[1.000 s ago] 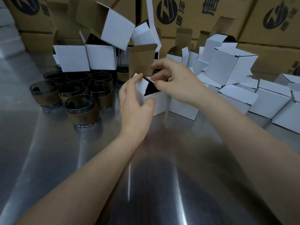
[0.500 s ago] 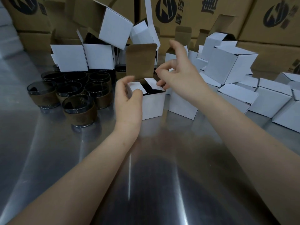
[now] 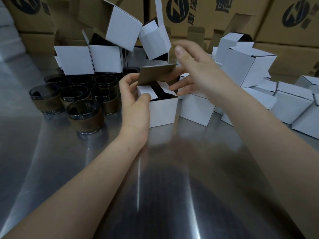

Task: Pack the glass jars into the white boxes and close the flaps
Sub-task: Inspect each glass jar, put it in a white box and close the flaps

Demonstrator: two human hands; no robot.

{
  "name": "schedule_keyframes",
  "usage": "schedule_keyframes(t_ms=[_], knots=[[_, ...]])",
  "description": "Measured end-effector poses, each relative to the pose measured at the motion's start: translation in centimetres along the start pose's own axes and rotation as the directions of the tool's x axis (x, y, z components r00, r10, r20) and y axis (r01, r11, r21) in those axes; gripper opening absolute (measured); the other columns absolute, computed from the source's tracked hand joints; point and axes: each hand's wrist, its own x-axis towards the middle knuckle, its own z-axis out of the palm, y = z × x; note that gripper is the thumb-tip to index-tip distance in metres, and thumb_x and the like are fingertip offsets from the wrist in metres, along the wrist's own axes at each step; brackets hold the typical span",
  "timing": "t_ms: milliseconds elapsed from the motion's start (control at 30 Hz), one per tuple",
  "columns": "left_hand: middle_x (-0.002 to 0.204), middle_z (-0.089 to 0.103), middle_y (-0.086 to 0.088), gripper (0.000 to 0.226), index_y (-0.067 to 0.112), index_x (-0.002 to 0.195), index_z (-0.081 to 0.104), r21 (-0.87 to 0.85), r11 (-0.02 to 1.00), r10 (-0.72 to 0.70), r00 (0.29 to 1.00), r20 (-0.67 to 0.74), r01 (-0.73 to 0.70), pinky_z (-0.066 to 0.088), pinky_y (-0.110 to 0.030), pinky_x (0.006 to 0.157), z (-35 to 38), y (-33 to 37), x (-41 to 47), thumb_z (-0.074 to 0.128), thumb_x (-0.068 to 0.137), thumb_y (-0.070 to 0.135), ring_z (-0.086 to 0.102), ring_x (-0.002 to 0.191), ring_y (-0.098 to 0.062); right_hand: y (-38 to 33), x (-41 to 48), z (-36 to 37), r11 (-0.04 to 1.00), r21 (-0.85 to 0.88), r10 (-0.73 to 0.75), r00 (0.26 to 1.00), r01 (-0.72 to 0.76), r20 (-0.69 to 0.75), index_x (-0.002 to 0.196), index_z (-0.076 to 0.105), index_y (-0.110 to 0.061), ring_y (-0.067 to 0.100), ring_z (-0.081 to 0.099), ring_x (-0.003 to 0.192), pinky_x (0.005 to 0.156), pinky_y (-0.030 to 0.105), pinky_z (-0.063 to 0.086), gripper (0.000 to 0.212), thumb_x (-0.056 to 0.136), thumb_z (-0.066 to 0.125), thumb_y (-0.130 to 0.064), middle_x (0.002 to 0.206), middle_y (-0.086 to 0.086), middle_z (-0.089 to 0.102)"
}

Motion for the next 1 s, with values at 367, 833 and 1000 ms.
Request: schedule_keyframes(t_ms=[367, 833, 1000], knots=[[0.125, 0.054, -0.003, 0.030, 0.023, 0.109, 0.047, 0.023, 0.999, 0.047, 0.999, -0.007, -0.047, 0.048, -0.022, 0.096, -0.09, -0.74, -0.10, 0.050, 0.095, -0.002, 0.055, 0.113, -0.009, 0.72, -0.26, -0.69, 0.981, -0.151, -0.113, 0.990, 0.125, 0.084, 0.103, 0.074, -0.022, 0.006, 0.072, 0.080, 0.060, 0.013, 0.053, 0.016, 0.087, 0.072, -0.018, 0.084, -0.010, 0.074], [0.117, 0.053, -0.001, 0.031, 0.020, 0.109, 0.057, 0.016, 0.999, 0.025, 0.986, 0.163, -0.028, 0.051, -0.025, 0.083, -0.40, -0.37, -0.64, 0.055, 0.078, 0.019, 0.057, 0.105, -0.012, 0.43, -0.25, -0.21, 0.939, -0.323, -0.116, 0.993, 0.121, 0.034, 0.094, 0.076, -0.020, 0.007, 0.070, 0.066, 0.053, 0.017, 0.054, 0.014, 0.080, 0.079, -0.019, 0.076, -0.005, 0.072], [0.132, 0.051, -0.005, 0.018, 0.025, 0.104, 0.059, 0.080, 0.993, 0.070, 0.983, 0.172, -0.085, 0.053, -0.040, 0.093, -0.72, -0.75, -0.32, 0.053, 0.098, 0.009, 0.055, 0.119, -0.020, 0.16, -0.34, -0.21, 0.883, -0.450, -0.124, 0.991, 0.134, 0.052, 0.096, 0.074, -0.023, 0.002, 0.064, 0.056, 0.056, 0.017, 0.054, 0.015, 0.082, 0.077, -0.023, 0.077, -0.006, 0.068]])
